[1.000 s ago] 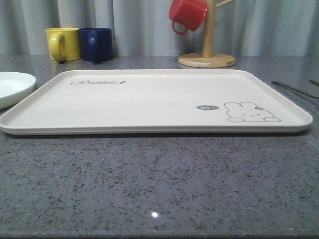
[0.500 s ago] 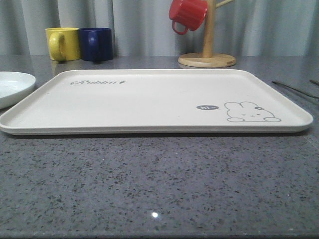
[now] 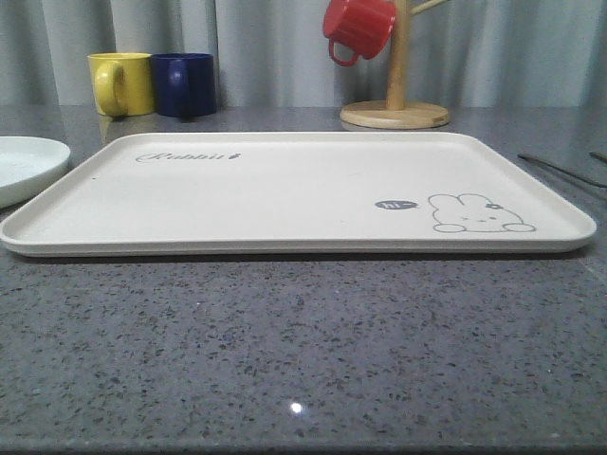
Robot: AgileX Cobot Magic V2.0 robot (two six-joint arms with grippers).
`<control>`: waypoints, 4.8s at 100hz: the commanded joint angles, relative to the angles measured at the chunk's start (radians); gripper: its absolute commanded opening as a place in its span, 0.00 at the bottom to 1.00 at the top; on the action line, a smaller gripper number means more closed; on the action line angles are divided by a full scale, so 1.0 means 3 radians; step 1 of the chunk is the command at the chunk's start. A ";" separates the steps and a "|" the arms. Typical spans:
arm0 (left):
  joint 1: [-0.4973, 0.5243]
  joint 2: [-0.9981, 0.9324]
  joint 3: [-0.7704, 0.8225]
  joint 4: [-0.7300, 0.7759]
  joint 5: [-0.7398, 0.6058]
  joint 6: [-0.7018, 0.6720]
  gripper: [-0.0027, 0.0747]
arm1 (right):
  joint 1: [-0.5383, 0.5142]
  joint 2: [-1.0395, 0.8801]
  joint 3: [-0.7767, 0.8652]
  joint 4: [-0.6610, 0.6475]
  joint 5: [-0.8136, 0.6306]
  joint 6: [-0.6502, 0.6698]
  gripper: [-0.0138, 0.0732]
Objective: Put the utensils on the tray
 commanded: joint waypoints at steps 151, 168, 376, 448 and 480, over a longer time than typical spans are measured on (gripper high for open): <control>-0.1072 -0.0494 -0.0515 -0.1487 0.0040 0.0754 0.01 | -0.0015 -0.0061 0.0010 0.0005 -0.0284 -0.0025 0.08; -0.1205 -0.0239 -0.0527 -0.1506 0.0027 0.0754 0.01 | -0.0015 -0.0061 0.0010 0.0005 -0.0284 -0.0025 0.08; -0.0742 -0.3621 0.2328 -0.1437 -0.2191 0.1139 0.40 | -0.0015 -0.0061 0.0010 0.0005 -0.0284 -0.0025 0.08; -0.0742 -0.4068 0.2653 -0.1325 -0.2185 0.1139 0.01 | -0.0015 0.0099 -0.0630 0.0045 0.0243 -0.0025 0.08; -0.0742 -0.4068 0.2653 -0.1325 -0.2185 0.1139 0.01 | -0.0015 0.1299 -0.2165 0.0044 0.2251 -0.0025 0.08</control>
